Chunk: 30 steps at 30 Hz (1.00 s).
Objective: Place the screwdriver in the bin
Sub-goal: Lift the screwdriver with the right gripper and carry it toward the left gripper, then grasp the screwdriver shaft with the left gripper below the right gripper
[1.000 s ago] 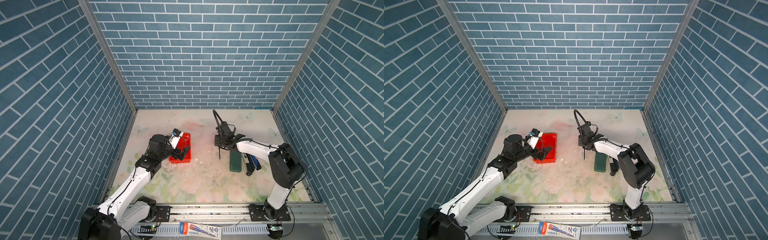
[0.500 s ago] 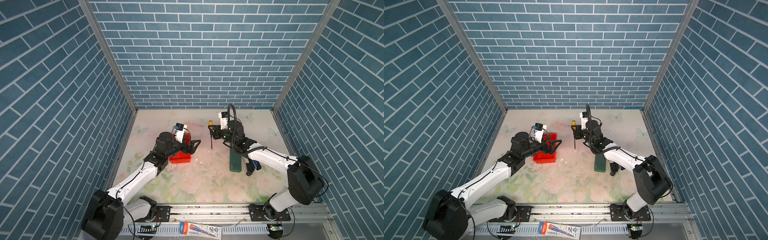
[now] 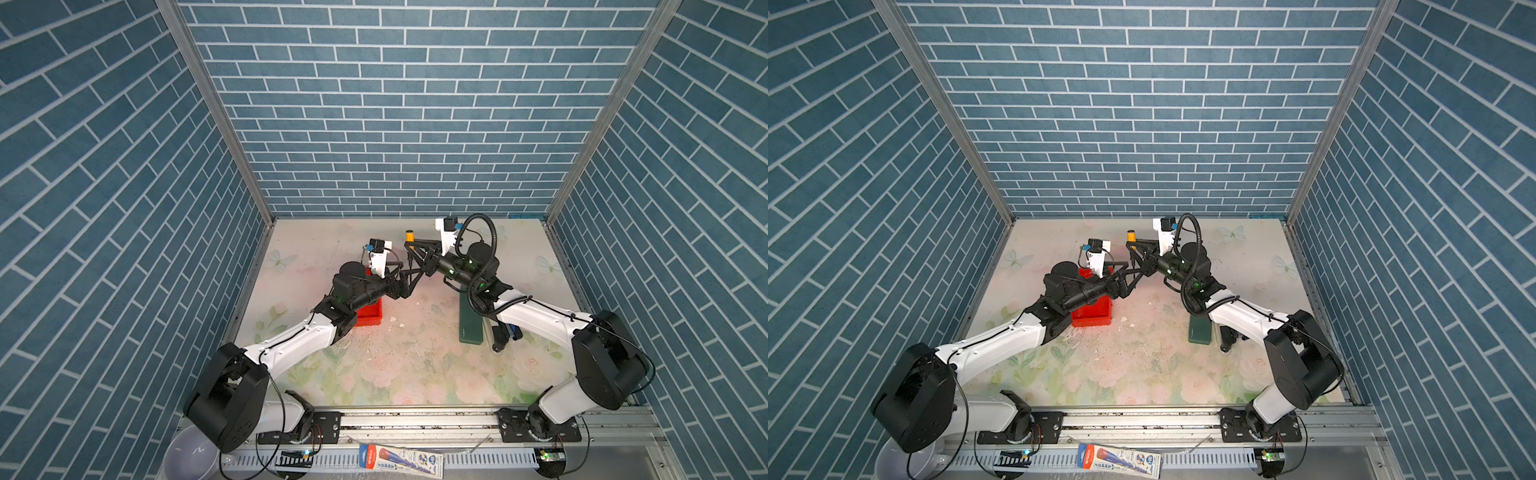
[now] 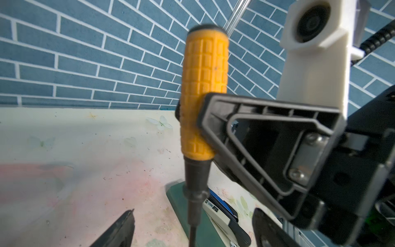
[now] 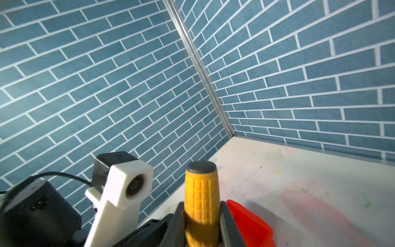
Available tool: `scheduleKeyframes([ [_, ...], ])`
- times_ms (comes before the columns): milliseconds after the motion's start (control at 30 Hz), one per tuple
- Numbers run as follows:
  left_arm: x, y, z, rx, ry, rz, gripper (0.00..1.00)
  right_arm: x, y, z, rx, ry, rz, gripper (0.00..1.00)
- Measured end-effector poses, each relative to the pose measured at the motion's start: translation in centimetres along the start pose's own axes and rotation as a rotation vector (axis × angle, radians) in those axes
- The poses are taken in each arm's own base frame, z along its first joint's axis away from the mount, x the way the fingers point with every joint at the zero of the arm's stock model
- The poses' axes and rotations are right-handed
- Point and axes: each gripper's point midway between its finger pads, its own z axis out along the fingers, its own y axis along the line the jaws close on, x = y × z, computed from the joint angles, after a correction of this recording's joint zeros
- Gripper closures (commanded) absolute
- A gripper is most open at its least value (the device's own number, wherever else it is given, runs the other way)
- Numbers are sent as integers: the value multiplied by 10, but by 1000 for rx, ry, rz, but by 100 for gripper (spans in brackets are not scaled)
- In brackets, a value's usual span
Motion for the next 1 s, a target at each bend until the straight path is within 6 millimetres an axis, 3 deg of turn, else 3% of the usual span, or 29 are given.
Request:
scheduleKeyframes([
  [200,-4,0,1,-1,-22,-15,50,-3,8,-1,-39,-15,6,100],
  [600,-9,-5,1,20,-39,-11,94,2,7,0,-47,3,28,100],
  [667,-8,-6,2,23,-35,-9,100,3,6,0,-46,5,30,100],
  [767,-8,-5,2,20,-33,-3,100,4,5,1,-44,7,35,99],
  [1000,-5,-1,2,0,-24,5,100,7,2,1,-36,9,35,58],
])
